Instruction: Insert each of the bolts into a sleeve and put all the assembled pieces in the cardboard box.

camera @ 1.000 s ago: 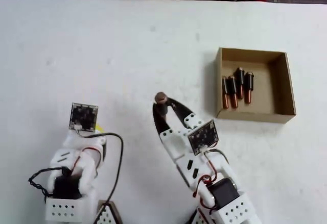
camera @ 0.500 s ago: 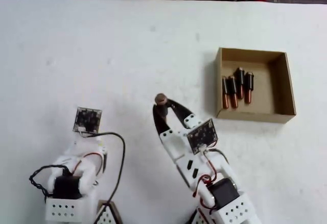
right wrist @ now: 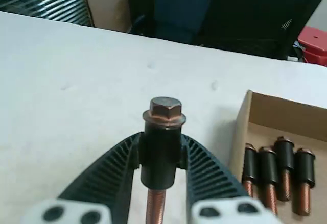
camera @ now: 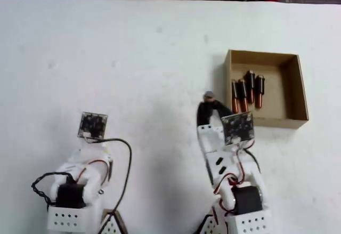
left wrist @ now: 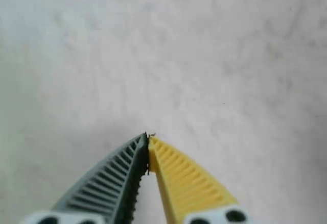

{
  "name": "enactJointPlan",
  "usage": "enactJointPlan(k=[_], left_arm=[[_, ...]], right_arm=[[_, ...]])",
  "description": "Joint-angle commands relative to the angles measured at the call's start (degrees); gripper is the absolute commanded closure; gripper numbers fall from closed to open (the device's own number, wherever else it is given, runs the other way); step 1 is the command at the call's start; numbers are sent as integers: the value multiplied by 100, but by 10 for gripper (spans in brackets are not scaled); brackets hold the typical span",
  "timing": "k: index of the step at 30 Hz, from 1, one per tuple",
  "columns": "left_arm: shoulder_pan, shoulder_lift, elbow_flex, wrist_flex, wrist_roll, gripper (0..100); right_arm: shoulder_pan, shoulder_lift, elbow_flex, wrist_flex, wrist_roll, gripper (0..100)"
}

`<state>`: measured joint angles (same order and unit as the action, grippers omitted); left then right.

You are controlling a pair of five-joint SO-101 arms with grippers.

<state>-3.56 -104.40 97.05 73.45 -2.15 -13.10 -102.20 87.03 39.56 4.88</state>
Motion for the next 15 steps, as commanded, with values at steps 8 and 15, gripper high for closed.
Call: enactJointPlan(k=[8, 15], left_arm=[[673, -31, -9, 18, -35, 976], [673, -31, -9, 18, -35, 976]], right_arm=[[382, -22, -1890, 1596, 563, 982], [963, 1613, -2901, 1789, 563, 982]])
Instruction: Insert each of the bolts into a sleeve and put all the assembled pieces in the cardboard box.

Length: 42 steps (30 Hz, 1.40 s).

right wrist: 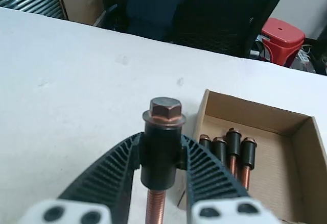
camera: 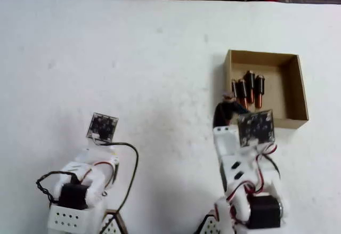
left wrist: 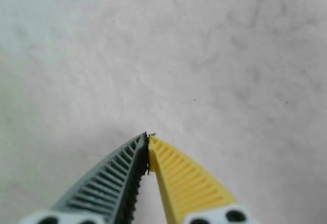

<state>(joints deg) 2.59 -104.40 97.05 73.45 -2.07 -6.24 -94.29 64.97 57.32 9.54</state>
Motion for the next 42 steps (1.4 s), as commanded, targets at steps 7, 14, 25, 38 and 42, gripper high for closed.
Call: enactJointPlan(k=[7, 14, 25, 38, 42], left_arm=[[57, -31, -9, 18, -44, 976], [57, -31, -9, 18, -44, 976], [-101, -31, 0, 18, -9, 976], [-224, -31, 0, 18, -9, 976], [-224, -31, 0, 18, -9, 976]], right_arm=[[971, 3873, -2338, 4, 105, 981], [1745, 6492, -4018, 4, 193, 981], [2246, 9270, -5802, 4, 1029, 981], [2448, 12004, -8035, 66, 1037, 981], [2527, 12602, -8809, 664, 1354, 981]])
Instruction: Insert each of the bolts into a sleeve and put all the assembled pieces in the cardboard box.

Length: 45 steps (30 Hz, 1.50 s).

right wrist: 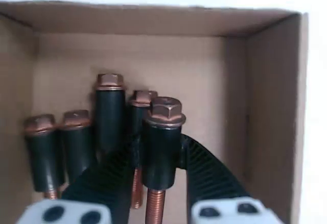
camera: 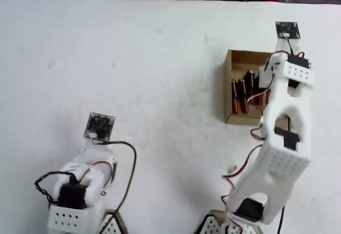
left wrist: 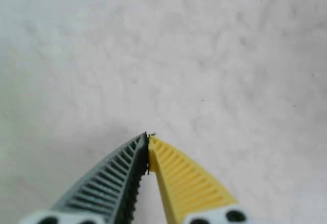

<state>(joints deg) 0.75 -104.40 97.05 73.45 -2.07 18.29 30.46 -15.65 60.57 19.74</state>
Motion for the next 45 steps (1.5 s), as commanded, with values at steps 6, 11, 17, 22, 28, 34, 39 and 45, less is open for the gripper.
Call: enactJointPlan(k=[6, 11, 17, 22, 28, 34, 39, 45], left_arm=[[-40, -31, 0, 18, -9, 976], [-40, -31, 0, 18, -9, 976], [-40, -31, 0, 18, -9, 976], [-40, -31, 0, 18, -9, 976], [-40, -31, 0, 18, -9, 976], [-40, -31, 0, 18, -9, 976], [-40, -31, 0, 18, -9, 976], [-40, -31, 0, 18, -9, 976]], right_arm=[[84, 936, -1881, 1042, 510, 981], [84, 1464, -2479, 1305, 527, 981], [84, 1851, -2778, 1332, 536, 975], [75, 1868, -2778, 1332, 527, 846], [75, 1859, -2778, 1332, 536, 780], [31, 1332, -2787, 1631, 519, 813], [-92, 409, -2778, 2105, 501, 814], [-602, -400, -2778, 2747, 492, 815]])
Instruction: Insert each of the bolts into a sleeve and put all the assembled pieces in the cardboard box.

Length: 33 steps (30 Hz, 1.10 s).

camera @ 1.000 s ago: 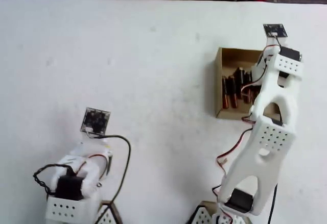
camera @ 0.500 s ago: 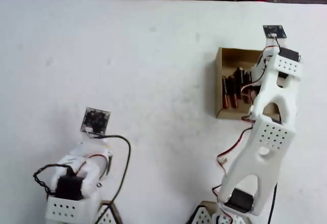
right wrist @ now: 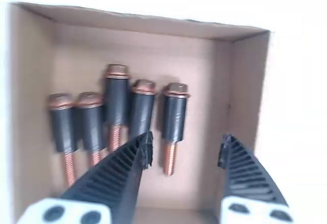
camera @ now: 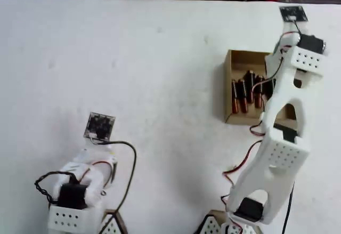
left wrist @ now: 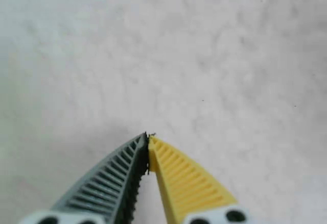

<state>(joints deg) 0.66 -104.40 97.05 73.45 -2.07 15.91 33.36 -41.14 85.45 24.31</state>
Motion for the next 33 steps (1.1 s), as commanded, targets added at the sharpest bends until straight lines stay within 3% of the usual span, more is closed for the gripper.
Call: enactJointPlan(k=[1, 4, 9, 20, 28, 33], left_arm=[[-31, -31, 0, 18, -9, 976], [-31, -31, 0, 18, -9, 976], [-31, -31, 0, 18, -9, 976], [-31, -31, 0, 18, 0, 976], [-391, -31, 0, 18, 378, 976], [-462, -31, 0, 18, 299, 976]], right_arm=[[-497, -857, -229, 409, 26, 815], [-875, -1367, -229, 725, -352, 836], [-1402, -2158, -229, 954, -1029, 981], [-2475, -3714, -176, 1516, -1064, 981], [-2501, -5086, -70, 1552, -1064, 981], [-2545, -6114, 1046, 1516, -1064, 981]])
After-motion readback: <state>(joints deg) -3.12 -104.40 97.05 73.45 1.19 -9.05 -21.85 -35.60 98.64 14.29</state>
